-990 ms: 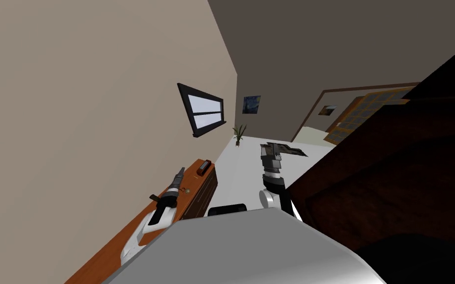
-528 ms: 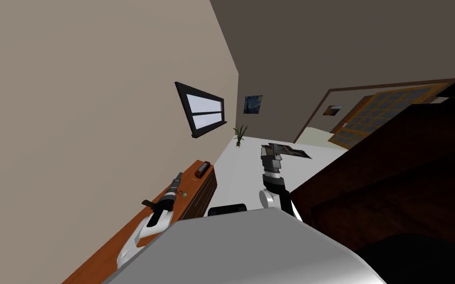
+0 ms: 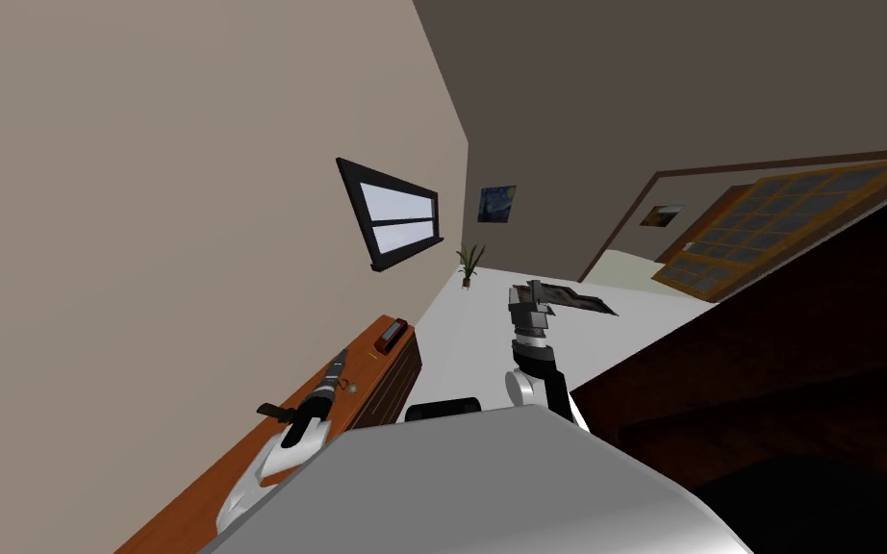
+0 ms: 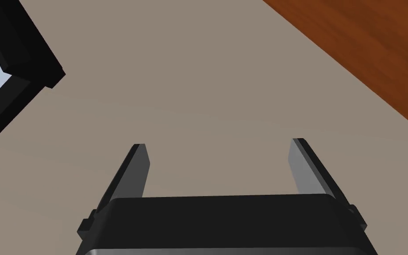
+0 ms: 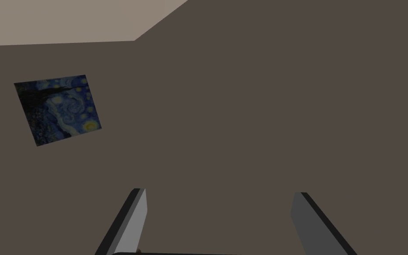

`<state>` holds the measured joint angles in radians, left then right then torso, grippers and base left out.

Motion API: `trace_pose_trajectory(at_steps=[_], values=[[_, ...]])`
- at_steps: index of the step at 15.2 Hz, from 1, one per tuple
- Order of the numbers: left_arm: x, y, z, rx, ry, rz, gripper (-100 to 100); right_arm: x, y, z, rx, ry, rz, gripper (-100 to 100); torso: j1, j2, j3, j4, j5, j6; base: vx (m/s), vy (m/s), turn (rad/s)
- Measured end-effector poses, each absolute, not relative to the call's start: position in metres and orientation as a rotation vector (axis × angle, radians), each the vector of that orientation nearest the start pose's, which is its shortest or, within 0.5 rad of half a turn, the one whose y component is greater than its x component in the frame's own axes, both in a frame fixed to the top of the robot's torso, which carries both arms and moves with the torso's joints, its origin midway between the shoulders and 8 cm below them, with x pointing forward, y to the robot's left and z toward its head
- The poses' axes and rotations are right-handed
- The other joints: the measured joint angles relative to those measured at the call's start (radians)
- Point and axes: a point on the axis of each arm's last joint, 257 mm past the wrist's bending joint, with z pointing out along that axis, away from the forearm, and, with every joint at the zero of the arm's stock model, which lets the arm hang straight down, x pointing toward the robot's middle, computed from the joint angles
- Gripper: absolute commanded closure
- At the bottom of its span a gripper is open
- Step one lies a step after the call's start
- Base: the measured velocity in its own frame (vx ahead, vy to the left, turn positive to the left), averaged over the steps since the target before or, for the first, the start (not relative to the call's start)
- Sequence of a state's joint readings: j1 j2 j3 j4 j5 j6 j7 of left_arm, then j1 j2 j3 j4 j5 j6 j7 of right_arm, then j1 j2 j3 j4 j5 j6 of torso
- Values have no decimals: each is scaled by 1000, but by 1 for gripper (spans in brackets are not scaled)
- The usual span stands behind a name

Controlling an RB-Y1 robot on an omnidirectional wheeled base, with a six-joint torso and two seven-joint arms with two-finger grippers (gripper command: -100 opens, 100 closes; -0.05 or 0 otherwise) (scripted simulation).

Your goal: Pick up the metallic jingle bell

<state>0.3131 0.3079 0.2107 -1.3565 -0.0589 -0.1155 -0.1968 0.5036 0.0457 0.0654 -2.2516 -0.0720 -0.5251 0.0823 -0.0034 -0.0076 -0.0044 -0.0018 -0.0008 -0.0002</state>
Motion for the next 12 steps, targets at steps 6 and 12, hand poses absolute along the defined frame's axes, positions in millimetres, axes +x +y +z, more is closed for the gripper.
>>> trace_pose_trajectory(at_steps=[6,12], values=[[351,508,-425,-1221,1572,-323,-100,346,-272,15,720,555,1330,0,1,3,2,1,0,0,59,-40,34],[320,532,-466,-1328,1618,-229,-100,346,-272,15,720,555,1330,0,0,2,1,0,0,0,75,-54,42]])
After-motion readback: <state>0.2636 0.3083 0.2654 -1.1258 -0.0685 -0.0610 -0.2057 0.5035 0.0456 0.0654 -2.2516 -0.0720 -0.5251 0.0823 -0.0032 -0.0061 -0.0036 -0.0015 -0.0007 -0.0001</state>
